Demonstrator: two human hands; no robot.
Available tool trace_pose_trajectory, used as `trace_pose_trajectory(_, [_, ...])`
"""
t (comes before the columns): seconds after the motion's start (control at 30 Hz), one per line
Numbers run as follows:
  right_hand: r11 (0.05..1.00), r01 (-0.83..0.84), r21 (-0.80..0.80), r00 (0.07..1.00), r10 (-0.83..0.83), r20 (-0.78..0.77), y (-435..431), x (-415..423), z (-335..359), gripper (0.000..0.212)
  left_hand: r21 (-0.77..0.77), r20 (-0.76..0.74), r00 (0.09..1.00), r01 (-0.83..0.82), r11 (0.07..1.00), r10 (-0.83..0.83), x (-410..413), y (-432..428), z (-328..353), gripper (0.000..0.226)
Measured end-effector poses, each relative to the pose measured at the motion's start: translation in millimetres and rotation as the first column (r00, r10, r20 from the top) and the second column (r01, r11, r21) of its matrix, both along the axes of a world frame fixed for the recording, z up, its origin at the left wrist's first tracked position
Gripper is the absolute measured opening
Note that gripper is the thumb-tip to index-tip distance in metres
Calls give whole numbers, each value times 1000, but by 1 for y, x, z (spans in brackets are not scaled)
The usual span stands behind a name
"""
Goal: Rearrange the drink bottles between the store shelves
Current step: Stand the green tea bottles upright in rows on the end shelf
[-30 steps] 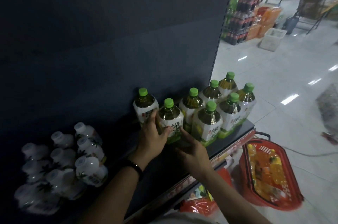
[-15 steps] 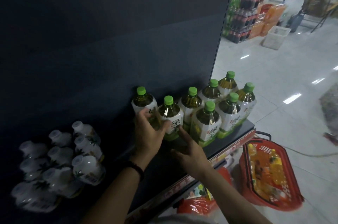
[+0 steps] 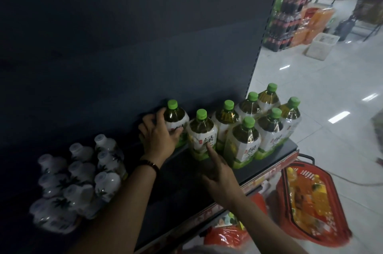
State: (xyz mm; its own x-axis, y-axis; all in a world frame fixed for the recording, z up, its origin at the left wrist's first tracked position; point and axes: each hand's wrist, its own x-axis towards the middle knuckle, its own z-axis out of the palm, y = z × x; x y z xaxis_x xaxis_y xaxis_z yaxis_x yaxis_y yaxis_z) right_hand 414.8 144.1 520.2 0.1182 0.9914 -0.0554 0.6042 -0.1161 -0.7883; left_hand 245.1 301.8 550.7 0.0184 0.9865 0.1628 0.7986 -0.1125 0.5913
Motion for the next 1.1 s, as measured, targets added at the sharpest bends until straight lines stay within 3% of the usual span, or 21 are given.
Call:
trace_pose_trajectory(0.2, [1000, -12, 17, 1000, 12, -8, 0, -8, -3, 99, -30, 276, 954, 126, 992, -113, 0, -2, 5, 75])
trace_pose_trajectory(0.5, [998, 56, 38, 995, -53, -84, -4, -16, -1, 91, 22, 276, 960, 37, 999, -42, -41, -90, 1, 79])
trace_pose_trajectory(0.63, [993, 119, 24, 982, -114, -152, -15, -17, 0, 83, 13, 282, 956, 76, 997, -77, -43, -119, 1, 80])
trace_pose_trajectory(0.83, [988, 138, 69, 963, -118, -243, -36, -17, 3, 81, -43, 353, 907, 260, 965, -229, -24, -127, 2, 80])
trace_pose_trajectory(1.1, [952, 270, 142, 927, -217, -306, -44, -3, 0, 74, -39, 390, 884, 295, 955, -258, 24, -134, -7, 86])
